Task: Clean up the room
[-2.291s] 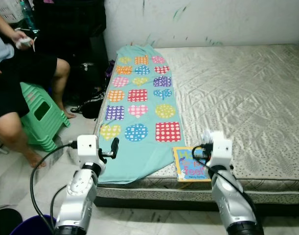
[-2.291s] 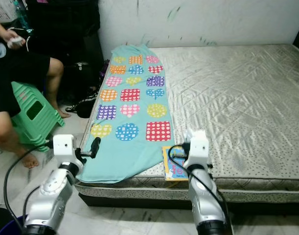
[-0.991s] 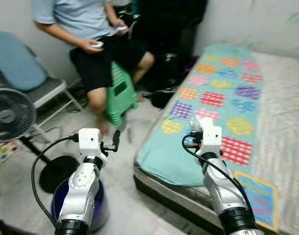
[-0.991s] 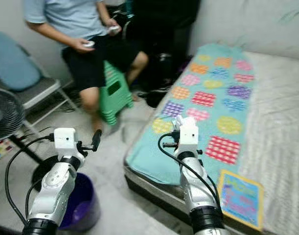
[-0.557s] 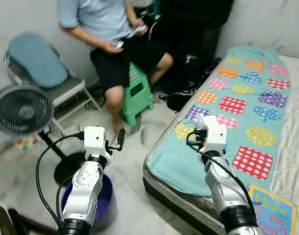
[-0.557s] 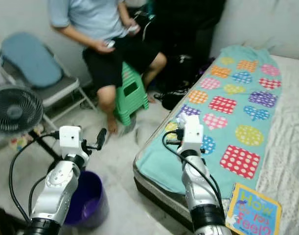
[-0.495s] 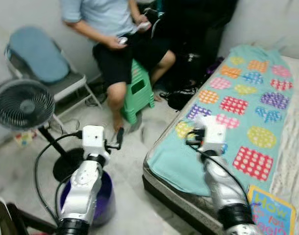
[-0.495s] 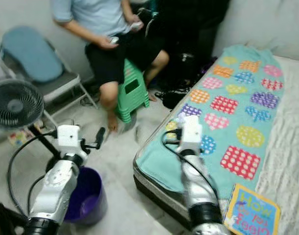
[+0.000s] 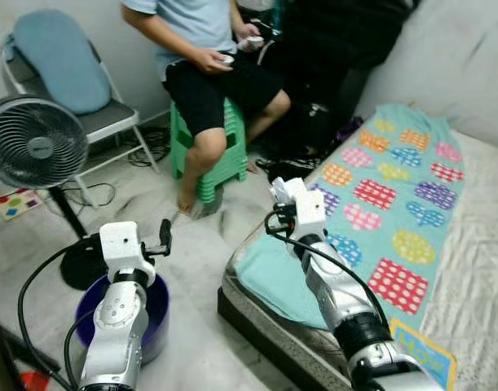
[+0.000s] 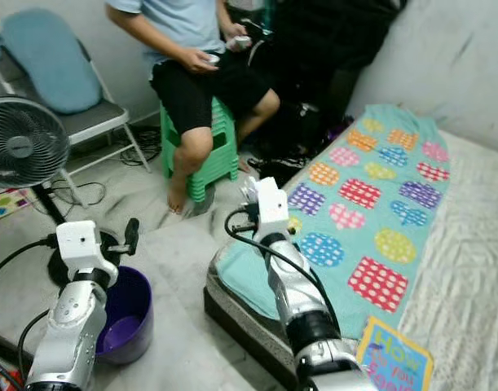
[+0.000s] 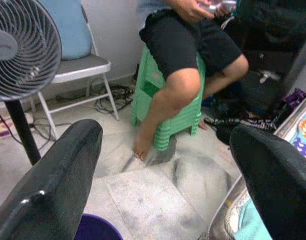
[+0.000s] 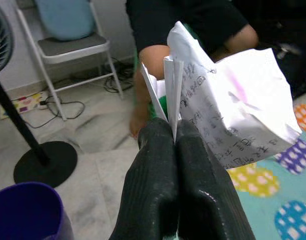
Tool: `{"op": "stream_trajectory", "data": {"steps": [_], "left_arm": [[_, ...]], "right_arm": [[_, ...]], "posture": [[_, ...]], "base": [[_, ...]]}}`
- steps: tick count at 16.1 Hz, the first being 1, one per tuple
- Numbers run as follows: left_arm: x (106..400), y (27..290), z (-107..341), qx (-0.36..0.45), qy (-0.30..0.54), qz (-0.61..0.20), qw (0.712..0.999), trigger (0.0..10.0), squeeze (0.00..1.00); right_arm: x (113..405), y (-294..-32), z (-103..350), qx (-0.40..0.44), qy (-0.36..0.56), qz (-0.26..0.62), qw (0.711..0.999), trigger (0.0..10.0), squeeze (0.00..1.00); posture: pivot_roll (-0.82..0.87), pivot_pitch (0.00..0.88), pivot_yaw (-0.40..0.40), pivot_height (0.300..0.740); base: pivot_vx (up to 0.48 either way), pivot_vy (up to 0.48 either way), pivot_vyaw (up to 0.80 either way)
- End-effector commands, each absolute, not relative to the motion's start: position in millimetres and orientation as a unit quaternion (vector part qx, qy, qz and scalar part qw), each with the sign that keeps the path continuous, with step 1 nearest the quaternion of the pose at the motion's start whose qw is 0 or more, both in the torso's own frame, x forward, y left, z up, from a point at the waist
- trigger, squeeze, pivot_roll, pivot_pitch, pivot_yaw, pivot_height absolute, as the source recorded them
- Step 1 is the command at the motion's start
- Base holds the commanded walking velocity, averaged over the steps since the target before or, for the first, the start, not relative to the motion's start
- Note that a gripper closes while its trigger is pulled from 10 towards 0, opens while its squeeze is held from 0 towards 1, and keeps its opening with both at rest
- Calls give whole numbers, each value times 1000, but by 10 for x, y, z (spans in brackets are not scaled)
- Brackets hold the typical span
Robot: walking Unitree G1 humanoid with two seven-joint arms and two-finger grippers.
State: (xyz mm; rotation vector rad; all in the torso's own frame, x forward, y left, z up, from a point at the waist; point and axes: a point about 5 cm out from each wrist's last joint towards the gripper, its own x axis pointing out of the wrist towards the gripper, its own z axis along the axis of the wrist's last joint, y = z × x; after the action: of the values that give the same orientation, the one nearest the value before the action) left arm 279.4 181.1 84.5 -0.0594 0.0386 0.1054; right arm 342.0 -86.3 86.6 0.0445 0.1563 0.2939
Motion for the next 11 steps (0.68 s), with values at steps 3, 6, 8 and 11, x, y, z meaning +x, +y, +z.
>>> {"op": "stream_trajectory", "data": {"steps": [3,6,8,11], "left_arm": [[2835,1838,916,-19,10,58,998,10000,0],[2821,1822,849,-18,21,53,998,10000,0],[2817,1814,812,-23,29,50,998,10000,0],[2799,1840,791,-26,34,49,998,10000,0]], "right_arm": [[3436,-848,854,10,84,142,986,10000,0],[3384,-836,842,1,72,153,986,10000,0],[3335,-898,811,1,71,152,986,10000,0],[3295,-1031,798,-8,67,150,986,10000,0]], "posture": [[62,0,-52,740],[26,0,-42,740],[1,0,-36,740],[-15,0,-26,740]], "base": [[0,0,0],[0,0,267],[0,0,800],[0,0,800]]}}
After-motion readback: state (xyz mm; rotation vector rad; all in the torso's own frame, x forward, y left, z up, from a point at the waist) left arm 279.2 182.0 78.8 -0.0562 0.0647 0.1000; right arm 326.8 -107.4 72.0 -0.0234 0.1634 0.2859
